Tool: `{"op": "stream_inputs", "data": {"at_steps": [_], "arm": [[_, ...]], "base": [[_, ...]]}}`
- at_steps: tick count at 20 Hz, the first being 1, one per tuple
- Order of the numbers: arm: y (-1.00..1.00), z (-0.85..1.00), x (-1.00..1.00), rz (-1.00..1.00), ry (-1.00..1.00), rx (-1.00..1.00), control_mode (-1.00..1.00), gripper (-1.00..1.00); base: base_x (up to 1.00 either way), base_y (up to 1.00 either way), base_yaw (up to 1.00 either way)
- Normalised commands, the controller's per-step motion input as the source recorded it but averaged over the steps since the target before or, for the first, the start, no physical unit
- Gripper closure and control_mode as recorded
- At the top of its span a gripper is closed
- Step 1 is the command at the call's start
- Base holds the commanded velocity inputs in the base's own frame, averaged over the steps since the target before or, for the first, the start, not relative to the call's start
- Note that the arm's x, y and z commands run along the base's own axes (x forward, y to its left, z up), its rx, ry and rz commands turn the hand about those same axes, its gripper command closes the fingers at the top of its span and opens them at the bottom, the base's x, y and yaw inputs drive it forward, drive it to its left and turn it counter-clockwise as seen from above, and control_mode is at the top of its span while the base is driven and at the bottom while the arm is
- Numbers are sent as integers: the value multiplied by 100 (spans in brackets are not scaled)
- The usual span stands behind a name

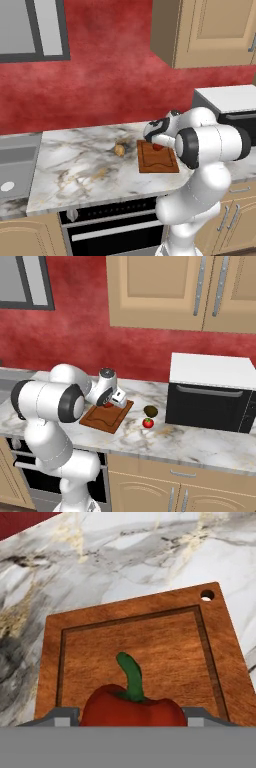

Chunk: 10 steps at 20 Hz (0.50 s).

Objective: Place the avocado, onion, tomato, and bell pepper on the cutting board.

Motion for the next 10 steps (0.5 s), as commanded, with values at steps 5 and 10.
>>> {"op": "stream_inputs", "data": {"at_steps": [5,10], "arm": [[0,4,5,-1,0,0,-100,-100],[0,18,14,-2,0,0,-100,-100]], "base": [[0,0,0],[0,0,0]]}}
